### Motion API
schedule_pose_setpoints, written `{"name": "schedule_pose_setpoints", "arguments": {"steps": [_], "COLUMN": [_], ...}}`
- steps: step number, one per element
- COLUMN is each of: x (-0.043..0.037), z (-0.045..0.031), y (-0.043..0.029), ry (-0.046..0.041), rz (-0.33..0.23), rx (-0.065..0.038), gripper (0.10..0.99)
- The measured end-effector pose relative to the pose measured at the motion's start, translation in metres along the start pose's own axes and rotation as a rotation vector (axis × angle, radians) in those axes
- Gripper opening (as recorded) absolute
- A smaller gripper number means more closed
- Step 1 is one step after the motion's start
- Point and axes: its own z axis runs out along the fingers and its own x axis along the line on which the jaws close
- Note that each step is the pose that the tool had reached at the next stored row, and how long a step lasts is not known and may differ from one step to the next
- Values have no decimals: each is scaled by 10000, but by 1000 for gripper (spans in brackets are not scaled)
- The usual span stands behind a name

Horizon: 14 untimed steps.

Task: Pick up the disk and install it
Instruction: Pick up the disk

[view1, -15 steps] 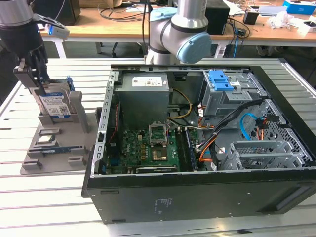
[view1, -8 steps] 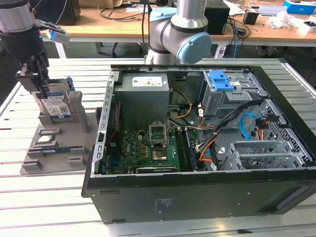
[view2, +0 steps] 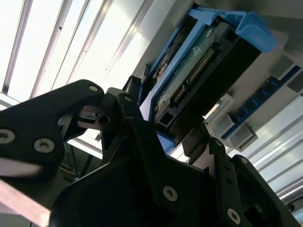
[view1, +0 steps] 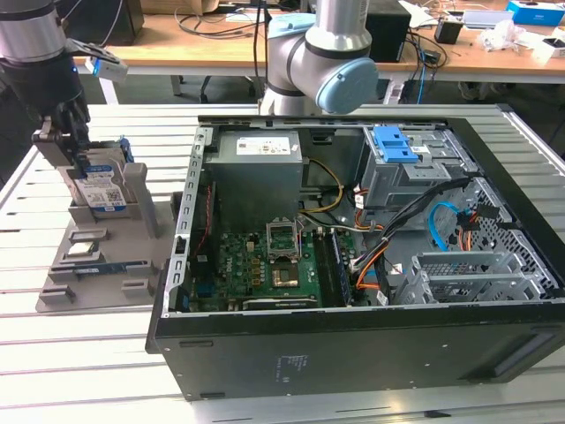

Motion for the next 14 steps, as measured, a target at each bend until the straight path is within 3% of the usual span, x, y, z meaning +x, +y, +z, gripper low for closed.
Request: {"name": "schedule_pose_setpoints", "arguments": {"steps": [2, 9, 14], "x": [-35, -45, -50], "z": [2, 1, 2], "y": [-3, -3, -3], "ry": [0, 0, -2], "rz": [0, 0, 0], "rx": [1, 0, 1], "gripper": [600, 600, 400]}}
